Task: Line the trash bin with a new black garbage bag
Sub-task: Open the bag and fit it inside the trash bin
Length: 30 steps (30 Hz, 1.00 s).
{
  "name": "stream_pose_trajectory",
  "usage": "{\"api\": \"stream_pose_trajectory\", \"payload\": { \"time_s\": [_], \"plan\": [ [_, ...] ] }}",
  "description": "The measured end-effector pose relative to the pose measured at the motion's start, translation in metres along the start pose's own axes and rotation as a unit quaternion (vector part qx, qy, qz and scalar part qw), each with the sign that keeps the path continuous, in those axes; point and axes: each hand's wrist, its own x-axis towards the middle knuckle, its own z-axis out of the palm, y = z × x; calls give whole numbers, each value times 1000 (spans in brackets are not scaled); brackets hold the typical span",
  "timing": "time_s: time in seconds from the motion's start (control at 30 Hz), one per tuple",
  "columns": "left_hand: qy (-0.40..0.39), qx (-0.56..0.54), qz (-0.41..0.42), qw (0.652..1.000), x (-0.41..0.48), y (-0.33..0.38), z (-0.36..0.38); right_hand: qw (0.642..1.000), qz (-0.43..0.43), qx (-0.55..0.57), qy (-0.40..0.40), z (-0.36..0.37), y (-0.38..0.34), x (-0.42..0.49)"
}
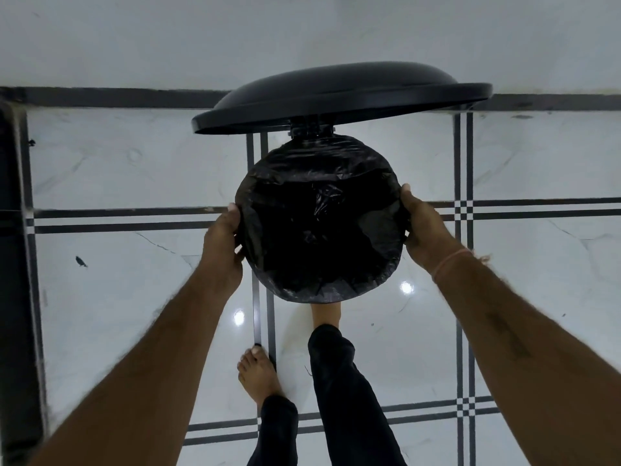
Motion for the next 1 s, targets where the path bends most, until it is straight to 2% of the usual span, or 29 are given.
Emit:
{"api": "stream_pose_trajectory", "payload": {
  "time_s": [0.1, 0.2, 0.33, 0.4, 0.53, 0.67, 0.87, 1.0],
  "plan": [
    [-4, 21, -13, 1000, -1, -5, -6, 999, 8, 43, -23, 0, 0, 1],
    [35, 13, -36, 999, 5, 0, -3, 998, 17, 62, -17, 5, -2, 2],
    [139, 25, 46, 989, -3, -5, 6, 988, -66, 28, 135, 9, 20, -9],
    [127, -1, 63, 990, -11, -10, 8, 981, -80, 43, 170, 8, 37, -18],
    [87, 0, 74, 993, -19, -20, 4, 987, 18, 107, 117, 1, 50, -29],
    [100, 10, 93, 991, -17, -22, 4, 987, 54, 138, 60, -11, 42, -20],
    [114, -10, 85, 990, -18, -26, 9, 987, 52, 132, 80, -13, 42, -20],
    [98, -34, 57, 993, -22, -27, 6, 987, 33, 136, 78, -12, 53, -26]
  ]
}}
